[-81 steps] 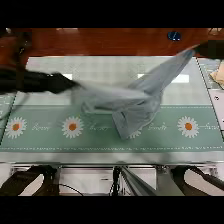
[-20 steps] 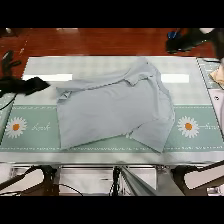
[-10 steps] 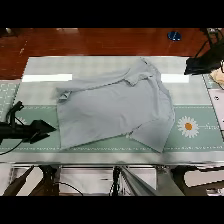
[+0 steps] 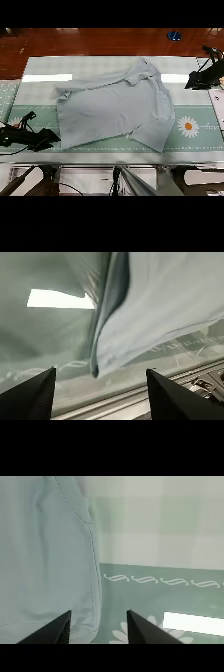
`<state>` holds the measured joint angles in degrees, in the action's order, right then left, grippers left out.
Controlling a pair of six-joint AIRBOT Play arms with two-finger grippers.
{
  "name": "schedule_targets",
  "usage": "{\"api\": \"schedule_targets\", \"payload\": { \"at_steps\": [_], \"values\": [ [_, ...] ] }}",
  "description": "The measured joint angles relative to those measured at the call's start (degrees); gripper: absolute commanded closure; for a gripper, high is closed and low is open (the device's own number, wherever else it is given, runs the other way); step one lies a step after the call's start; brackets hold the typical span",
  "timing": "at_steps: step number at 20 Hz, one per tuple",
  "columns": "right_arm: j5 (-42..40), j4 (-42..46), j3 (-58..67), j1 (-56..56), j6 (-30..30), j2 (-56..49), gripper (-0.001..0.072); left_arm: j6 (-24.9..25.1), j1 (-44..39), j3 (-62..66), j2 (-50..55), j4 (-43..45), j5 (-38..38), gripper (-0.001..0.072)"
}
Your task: Fold the shirts.
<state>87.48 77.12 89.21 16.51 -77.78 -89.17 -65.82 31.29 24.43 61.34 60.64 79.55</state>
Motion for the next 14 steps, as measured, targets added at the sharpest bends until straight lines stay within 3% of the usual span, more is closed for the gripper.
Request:
{"api": "schedule_targets", "payload": {
  "at_steps": [4, 6, 7, 8, 9, 10, 14],
  "values": [
    [-0.2, -0.7, -0.8, 1.9, 0.4, 1.0, 0.0296, 2.1, -3.0, 0.0, 6.8, -4.5, -0.7, 0.0063],
    [-0.1, -0.6, -0.9, 2.4, 0.4, 1.9, 0.0296, 2.8, -4.8, 0.0, 9.8, -5.5, -0.7, 0.0215],
    [0.0, -0.4, -1.0, 2.6, 0.4, 2.4, 0.0296, 3.0, -5.5, 0.2, 11.1, -5.5, -1.0, 0.0328],
    [0.2, -0.4, -1.0, 2.8, 0.5, 3.1, 0.0296, 3.2, -6.2, 0.5, 12.3, -5.4, -1.7, 0.0488],
    [0.2, -0.4, -1.0, 2.9, 0.5, 3.8, 0.0296, 3.4, -6.8, 0.9, 13.4, -5.3, -2.3, 0.0536],
    [0.3, 0.0, -1.0, 3.2, 0.6, 4.5, 0.0295, 3.5, -7.4, 1.4, 14.4, -5.3, -2.6, 0.0666],
    [0.9, -0.7, -1.4, 5.9, 0.9, 6.4, 0.0197, 3.7, -9.2, 3.7, 17.1, -6.0, -2.9, 0.0681]
  ]
}}
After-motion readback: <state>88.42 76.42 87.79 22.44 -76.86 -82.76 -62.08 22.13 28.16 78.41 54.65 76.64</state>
